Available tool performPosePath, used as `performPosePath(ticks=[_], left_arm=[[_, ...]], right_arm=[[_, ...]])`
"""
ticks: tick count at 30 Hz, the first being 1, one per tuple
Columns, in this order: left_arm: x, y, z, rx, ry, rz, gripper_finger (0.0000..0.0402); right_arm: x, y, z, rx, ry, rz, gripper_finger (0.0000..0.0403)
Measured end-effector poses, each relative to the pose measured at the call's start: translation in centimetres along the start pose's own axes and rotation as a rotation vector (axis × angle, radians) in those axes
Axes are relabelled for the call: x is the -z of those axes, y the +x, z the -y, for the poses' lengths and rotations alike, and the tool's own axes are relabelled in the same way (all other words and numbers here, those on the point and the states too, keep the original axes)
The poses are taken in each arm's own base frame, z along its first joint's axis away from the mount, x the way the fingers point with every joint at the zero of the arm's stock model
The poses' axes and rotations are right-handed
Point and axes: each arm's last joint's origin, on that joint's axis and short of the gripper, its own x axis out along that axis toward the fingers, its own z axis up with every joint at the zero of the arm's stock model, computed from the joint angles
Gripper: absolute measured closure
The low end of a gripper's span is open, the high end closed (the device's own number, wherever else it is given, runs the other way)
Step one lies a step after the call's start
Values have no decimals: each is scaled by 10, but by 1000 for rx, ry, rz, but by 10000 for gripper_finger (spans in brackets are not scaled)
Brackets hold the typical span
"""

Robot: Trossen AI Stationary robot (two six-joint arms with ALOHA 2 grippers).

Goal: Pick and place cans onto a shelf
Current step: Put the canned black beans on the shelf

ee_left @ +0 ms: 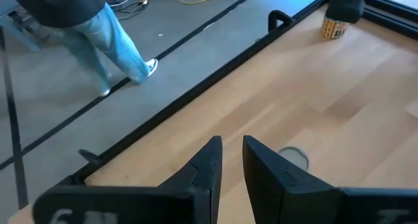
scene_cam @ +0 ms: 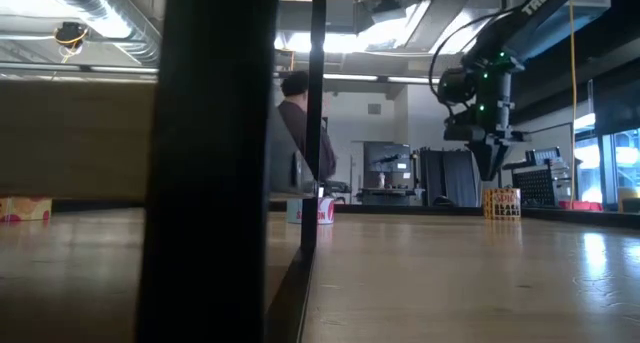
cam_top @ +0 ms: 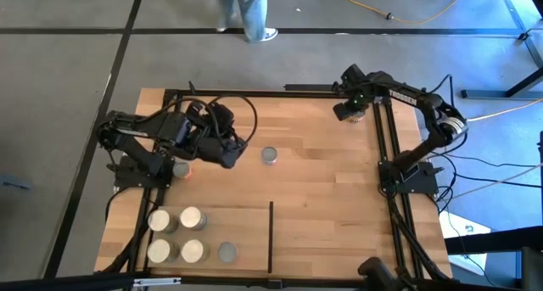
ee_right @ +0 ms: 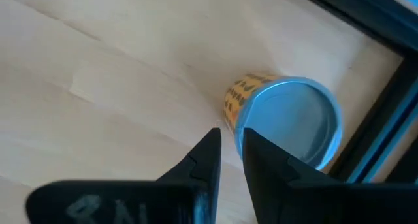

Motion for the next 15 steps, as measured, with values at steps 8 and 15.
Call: performPosePath(ticks=[8, 15], left_arm=[[0, 0, 0, 1, 1, -1, 347], [0, 0, 0, 2, 1, -3, 347]], right_arm=[[-4, 13, 1, 80, -29, -21, 336], [-4, 16, -1, 28, -34, -43, 336]])
